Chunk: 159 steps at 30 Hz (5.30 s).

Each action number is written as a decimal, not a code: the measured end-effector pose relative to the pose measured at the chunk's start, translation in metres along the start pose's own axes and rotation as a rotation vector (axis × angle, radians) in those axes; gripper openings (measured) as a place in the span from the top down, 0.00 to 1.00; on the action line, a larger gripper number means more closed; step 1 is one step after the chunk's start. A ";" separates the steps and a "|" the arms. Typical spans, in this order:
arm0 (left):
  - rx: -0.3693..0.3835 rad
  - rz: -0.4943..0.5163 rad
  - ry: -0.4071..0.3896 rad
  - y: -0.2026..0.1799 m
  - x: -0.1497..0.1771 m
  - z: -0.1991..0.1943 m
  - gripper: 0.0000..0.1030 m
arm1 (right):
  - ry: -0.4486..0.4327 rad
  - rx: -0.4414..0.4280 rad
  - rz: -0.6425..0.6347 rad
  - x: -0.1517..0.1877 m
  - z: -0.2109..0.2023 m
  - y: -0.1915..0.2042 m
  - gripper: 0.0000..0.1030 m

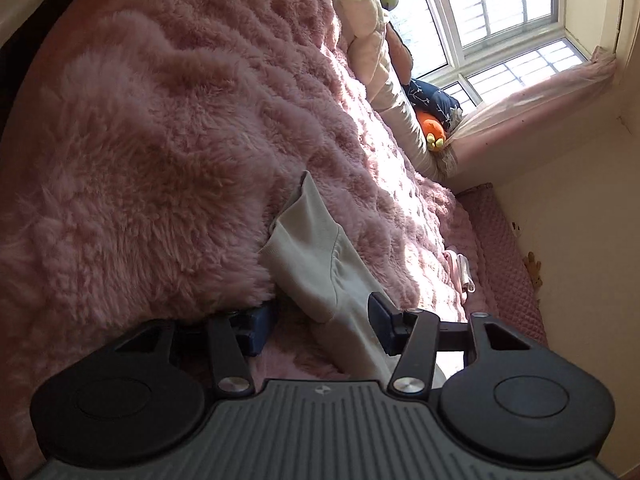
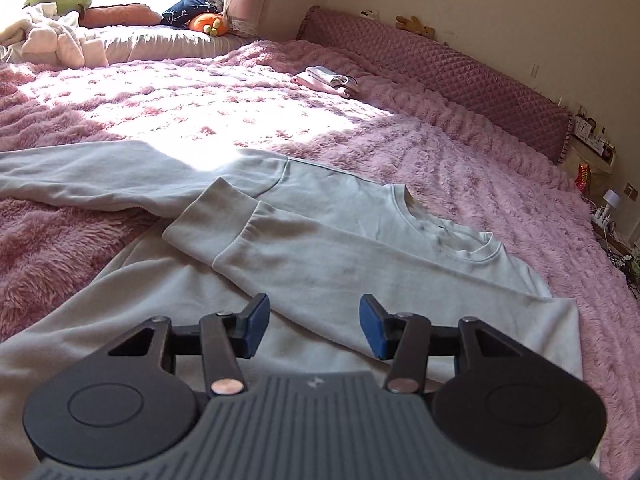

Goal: Fold small clothes

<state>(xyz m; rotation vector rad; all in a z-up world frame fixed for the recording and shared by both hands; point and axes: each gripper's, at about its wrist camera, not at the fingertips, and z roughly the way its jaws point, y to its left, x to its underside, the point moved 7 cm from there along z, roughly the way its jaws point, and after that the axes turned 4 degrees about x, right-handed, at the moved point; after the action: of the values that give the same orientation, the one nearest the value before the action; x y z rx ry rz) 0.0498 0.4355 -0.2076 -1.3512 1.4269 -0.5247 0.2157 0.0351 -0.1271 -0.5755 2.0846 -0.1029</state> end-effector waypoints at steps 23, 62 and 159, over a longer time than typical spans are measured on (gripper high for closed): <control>0.571 0.194 0.097 -0.255 0.072 -0.004 0.93 | 0.031 0.098 0.150 0.047 -0.035 -0.095 0.51; 0.424 0.917 0.548 -0.268 0.289 0.023 0.45 | 0.155 0.105 0.867 0.148 -0.049 -0.270 0.47; 0.297 0.687 0.918 -0.111 0.194 -0.085 0.35 | 0.204 -0.479 0.730 0.210 -0.220 -0.230 0.37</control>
<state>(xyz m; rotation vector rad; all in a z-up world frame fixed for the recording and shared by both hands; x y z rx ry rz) 0.0620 0.2024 -0.1560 -0.2809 2.2897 -0.8891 0.0246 -0.2935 -0.1010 -0.0425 2.4036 0.7998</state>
